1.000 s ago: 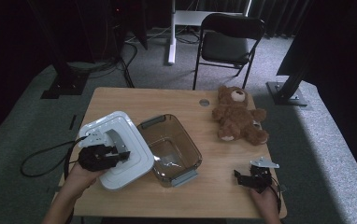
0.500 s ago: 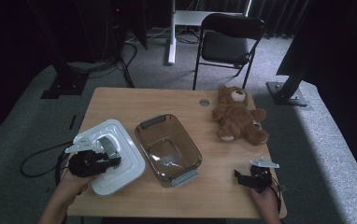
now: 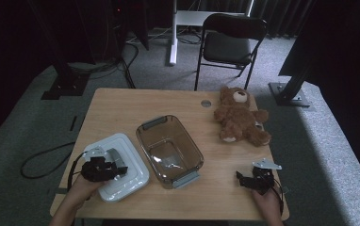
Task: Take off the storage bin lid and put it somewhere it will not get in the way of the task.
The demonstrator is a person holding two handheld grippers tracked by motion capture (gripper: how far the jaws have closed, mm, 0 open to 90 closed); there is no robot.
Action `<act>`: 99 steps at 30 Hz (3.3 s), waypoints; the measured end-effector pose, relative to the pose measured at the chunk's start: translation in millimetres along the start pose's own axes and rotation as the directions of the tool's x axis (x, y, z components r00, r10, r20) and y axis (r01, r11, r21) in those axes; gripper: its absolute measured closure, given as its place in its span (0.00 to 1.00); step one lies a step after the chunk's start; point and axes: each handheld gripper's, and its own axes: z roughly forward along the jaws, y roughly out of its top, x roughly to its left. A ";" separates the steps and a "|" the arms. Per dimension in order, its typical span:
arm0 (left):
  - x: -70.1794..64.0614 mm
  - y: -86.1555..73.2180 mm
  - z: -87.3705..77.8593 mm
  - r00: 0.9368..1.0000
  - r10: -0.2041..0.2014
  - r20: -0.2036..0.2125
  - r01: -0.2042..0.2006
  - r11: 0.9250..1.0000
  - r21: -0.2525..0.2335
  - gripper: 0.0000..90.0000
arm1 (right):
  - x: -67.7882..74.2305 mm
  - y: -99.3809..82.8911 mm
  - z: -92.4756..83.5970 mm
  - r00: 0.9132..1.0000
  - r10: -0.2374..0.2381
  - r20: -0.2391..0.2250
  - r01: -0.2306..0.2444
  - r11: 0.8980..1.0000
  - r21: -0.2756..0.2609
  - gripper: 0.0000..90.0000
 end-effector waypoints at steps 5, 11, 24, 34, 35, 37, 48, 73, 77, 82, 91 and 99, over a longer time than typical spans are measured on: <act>8.4 -4.9 15.8 0.999 0.000 0.038 -0.001 1.000 0.011 0.71 | 0.0 0.0 0.0 1.000 0.000 0.000 0.000 1.000 0.000 0.16; 12.4 -6.3 30.5 0.999 0.029 0.041 -0.030 0.999 0.022 0.71 | 0.0 0.0 0.0 1.000 0.000 0.000 0.000 1.000 0.000 0.16; 20.4 -8.7 32.7 0.999 -0.024 -0.049 0.023 1.000 -0.013 0.48 | 0.0 0.0 0.0 1.000 0.000 0.000 0.000 1.000 0.000 0.16; 18.2 -17.3 13.0 0.987 -0.022 -0.157 0.017 0.999 -0.035 0.18 | 0.0 0.1 0.0 1.000 0.000 0.001 0.000 1.000 0.001 0.15; 18.6 -18.9 10.9 0.986 -0.022 -0.166 0.016 0.999 -0.037 0.18 | 0.1 0.3 0.2 1.000 0.000 0.001 0.000 1.000 0.001 0.15; 19.0 -22.6 7.3 0.982 -0.017 -0.186 0.012 1.000 -0.028 0.11 | 0.4 0.5 0.7 1.000 0.000 0.002 0.000 1.000 0.002 0.15; 28.9 -44.5 -12.7 0.950 -0.074 -0.305 0.070 0.997 -0.025 0.01 | 0.6 4.9 1.5 1.000 0.001 0.006 -0.001 0.999 0.035 0.14; 53.9 -69.4 -22.5 0.782 -0.230 -0.580 0.220 0.971 -0.090 0.01 | -16.3 70.1 -18.6 0.997 0.078 0.024 -0.077 0.996 -0.043 0.12; 53.5 -68.0 -20.0 0.773 -0.225 -0.594 0.218 0.972 -0.084 0.01 | -23.6 86.0 -16.9 0.992 0.116 0.041 -0.113 0.991 -0.073 0.12; 52.3 -69.1 -18.1 0.768 -0.223 -0.601 0.208 0.973 -0.096 0.01 | -30.7 108.9 -12.1 0.990 0.132 0.052 -0.127 0.988 -0.084 0.12; 52.0 -67.7 -16.3 0.769 -0.220 -0.600 0.205 0.974 -0.094 0.01 | -46.6 152.2 -5.6 0.985 0.159 0.070 -0.152 0.984 -0.097 0.12; 52.5 -67.0 -15.7 0.773 -0.217 -0.596 0.202 0.975 -0.093 0.01 | -52.9 174.6 10.4 0.983 0.170 0.073 -0.165 0.983 -0.076 0.12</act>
